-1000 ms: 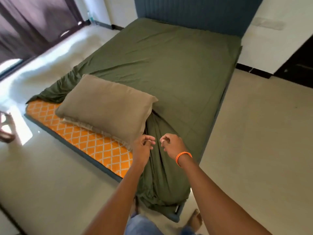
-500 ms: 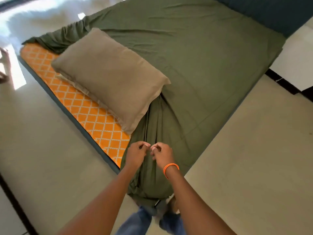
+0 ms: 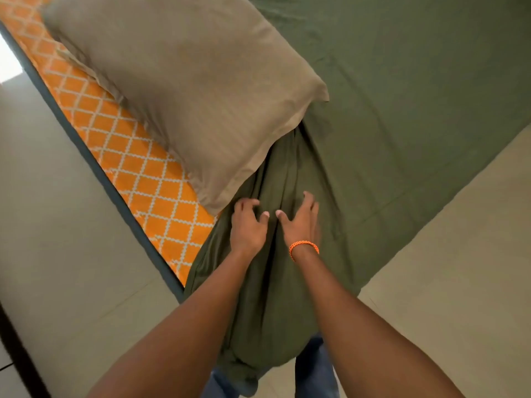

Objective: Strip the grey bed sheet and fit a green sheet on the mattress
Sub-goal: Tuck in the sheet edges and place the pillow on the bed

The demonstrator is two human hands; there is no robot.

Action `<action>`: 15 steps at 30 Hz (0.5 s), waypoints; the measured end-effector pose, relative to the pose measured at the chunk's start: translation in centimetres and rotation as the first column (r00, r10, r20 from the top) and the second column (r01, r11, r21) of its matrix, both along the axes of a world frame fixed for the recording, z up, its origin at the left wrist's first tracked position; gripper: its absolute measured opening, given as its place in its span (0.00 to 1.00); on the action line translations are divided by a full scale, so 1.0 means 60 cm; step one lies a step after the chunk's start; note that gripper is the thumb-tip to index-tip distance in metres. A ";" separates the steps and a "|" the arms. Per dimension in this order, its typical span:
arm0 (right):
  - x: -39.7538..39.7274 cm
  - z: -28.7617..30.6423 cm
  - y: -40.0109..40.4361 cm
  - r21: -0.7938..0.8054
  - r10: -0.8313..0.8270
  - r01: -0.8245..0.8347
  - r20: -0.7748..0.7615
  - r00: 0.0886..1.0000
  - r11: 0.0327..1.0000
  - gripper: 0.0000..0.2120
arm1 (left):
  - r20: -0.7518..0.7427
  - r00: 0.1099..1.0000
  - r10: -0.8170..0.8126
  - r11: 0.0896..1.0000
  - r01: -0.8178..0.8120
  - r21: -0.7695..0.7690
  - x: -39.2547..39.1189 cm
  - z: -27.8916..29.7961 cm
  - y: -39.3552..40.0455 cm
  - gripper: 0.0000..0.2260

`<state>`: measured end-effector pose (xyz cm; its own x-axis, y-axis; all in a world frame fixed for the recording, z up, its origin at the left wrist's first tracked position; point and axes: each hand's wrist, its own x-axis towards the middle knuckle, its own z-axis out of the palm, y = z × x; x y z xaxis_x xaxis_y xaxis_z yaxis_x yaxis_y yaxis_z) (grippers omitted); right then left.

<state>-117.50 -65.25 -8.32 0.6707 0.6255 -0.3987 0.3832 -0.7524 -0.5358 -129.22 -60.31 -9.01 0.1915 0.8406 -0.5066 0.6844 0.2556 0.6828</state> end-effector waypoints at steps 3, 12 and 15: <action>0.010 -0.051 0.022 -0.091 0.048 -0.050 -0.029 0.998 0.995 0.27 | -0.082 0.992 0.093 0.993 -0.099 -0.067 0.031 -0.030 0.022 0.23; -0.064 -0.090 0.026 0.249 0.193 -0.133 -0.233 0.953 0.959 0.13 | -0.176 0.967 0.184 0.976 -0.201 -0.085 0.004 -0.041 0.066 0.38; -0.045 -0.085 0.020 0.297 0.282 -0.198 -0.275 0.919 0.934 0.11 | -0.310 0.948 0.066 0.994 -0.089 -0.059 0.001 -0.036 0.067 0.23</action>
<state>-120.20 -64.06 -13.44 0.3567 0.8607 -0.3634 0.3184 -0.4777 -0.8188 -129.18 -56.26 -11.15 -0.0474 0.8063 -0.5897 0.8343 0.3566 0.4205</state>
